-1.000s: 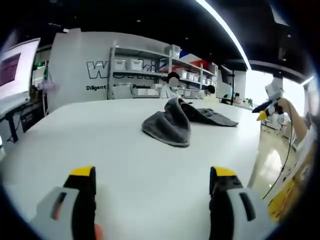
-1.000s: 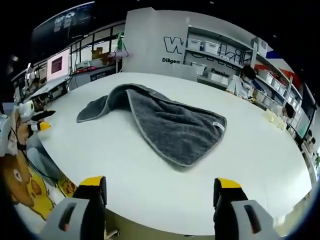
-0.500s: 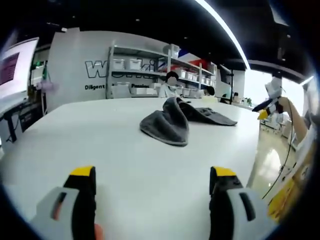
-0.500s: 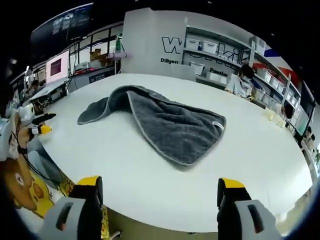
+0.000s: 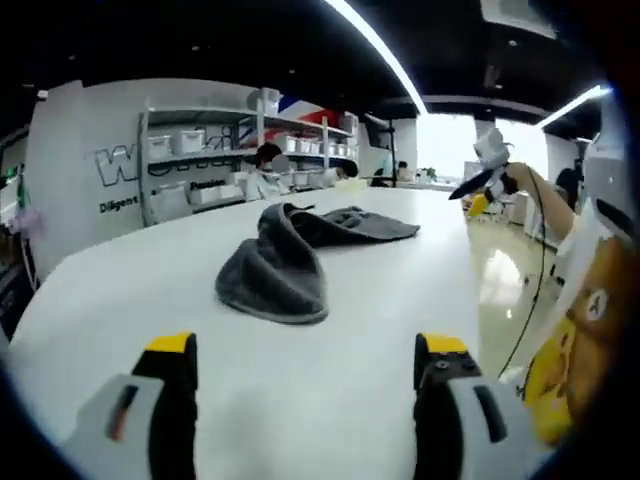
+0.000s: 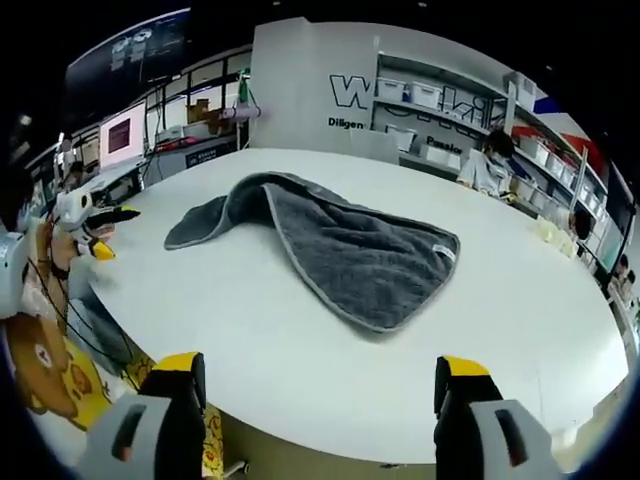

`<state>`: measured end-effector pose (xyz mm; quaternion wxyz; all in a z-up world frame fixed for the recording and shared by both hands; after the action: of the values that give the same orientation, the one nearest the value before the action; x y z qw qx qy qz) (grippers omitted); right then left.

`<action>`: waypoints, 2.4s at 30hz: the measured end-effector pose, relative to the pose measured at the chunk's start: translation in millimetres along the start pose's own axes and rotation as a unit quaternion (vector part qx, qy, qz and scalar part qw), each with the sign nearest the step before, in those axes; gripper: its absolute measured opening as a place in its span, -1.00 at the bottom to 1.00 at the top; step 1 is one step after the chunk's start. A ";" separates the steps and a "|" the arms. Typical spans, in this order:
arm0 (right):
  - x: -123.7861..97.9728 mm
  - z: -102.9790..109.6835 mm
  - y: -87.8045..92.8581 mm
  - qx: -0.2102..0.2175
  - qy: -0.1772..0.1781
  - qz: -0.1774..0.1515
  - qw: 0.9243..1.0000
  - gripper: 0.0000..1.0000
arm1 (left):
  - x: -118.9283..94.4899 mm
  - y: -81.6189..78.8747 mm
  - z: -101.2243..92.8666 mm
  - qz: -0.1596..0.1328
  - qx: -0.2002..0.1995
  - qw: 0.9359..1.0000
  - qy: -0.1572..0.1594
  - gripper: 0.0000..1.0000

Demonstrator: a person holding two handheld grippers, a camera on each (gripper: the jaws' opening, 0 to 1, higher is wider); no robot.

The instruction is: Fold the towel on the table until its edges align and the towel forms a compact rectangular stack.

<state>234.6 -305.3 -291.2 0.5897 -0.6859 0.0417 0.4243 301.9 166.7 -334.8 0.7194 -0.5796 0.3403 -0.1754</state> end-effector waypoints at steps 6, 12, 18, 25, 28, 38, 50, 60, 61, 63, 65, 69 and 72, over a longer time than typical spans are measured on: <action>2.2 1.8 2.3 -0.001 -0.003 0.001 1.000 0.99 | 37.8 -28.8 1.2 -0.008 0.038 0.993 0.107 0.57; 1.7 5.7 4.5 -0.004 -0.008 -0.003 1.000 0.99 | 80.3 -26.3 14.0 0.011 0.138 0.983 0.119 0.21; -3.2 4.9 7.1 -0.005 -0.005 -0.009 1.000 0.99 | 98.9 -14.2 17.8 0.018 0.125 0.976 0.176 -0.17; -5.2 1.6 10.0 -0.001 0.001 -0.009 1.000 0.99 | 107.9 4.5 21.9 0.058 0.129 0.974 0.179 -0.26; -5.5 1.1 11.3 0.001 0.001 -0.009 1.000 0.99 | 109.9 5.0 23.8 0.060 0.117 0.975 0.178 -0.34; -8.3 -4.3 8.0 0.000 0.013 -0.011 1.000 0.99 | 113.0 1.0 31.1 0.072 0.102 0.980 0.156 -0.83; -9.6 -12.4 8.6 0.002 0.021 -0.009 1.000 0.99 | 82.9 -94.3 66.8 -0.013 0.054 0.992 0.113 -0.89; -16.7 -9.6 6.5 -0.009 0.023 -0.013 1.000 0.99 | 49.1 -204.0 108.7 -0.110 0.058 0.992 -0.004 -0.89; -16.8 -9.5 6.7 -0.010 0.023 -0.013 1.000 0.99 | 46.2 -210.5 109.1 -0.115 0.060 0.992 -0.010 -0.89; -17.8 -9.9 8.6 -0.011 0.024 -0.009 1.000 0.99 | 35.8 -234.0 111.2 -0.135 0.053 0.989 -0.026 -0.89; -18.7 -10.1 9.9 -0.010 0.025 -0.009 1.000 0.99 | 27.3 -252.9 112.8 -0.144 0.053 0.987 -0.045 -0.89; -21.1 -10.2 11.6 -0.011 0.026 -0.011 1.000 0.99 | 8.3 -286.4 108.7 -0.158 0.066 0.983 -0.067 -0.89; -22.2 -9.6 13.6 -0.012 0.026 -0.013 1.000 0.99 | -3.5 -296.8 103.0 -0.164 0.084 0.980 -0.080 -0.89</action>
<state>218.0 -327.3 -288.3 0.5858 -0.7040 0.0428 0.3992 413.0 163.4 -40.9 0.7522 -0.5769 0.1656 -0.2719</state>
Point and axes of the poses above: the point that each gripper's makers call its tool centre point, and the gripper's own axes: x roughly forward along the fingers, z roughly to its left, y roughly out of its underside, the point moved 8 cm from there along -x, roughly backward along the fingers, and after that the axes turned 11 degrees about -y, right-handed, at the moved point
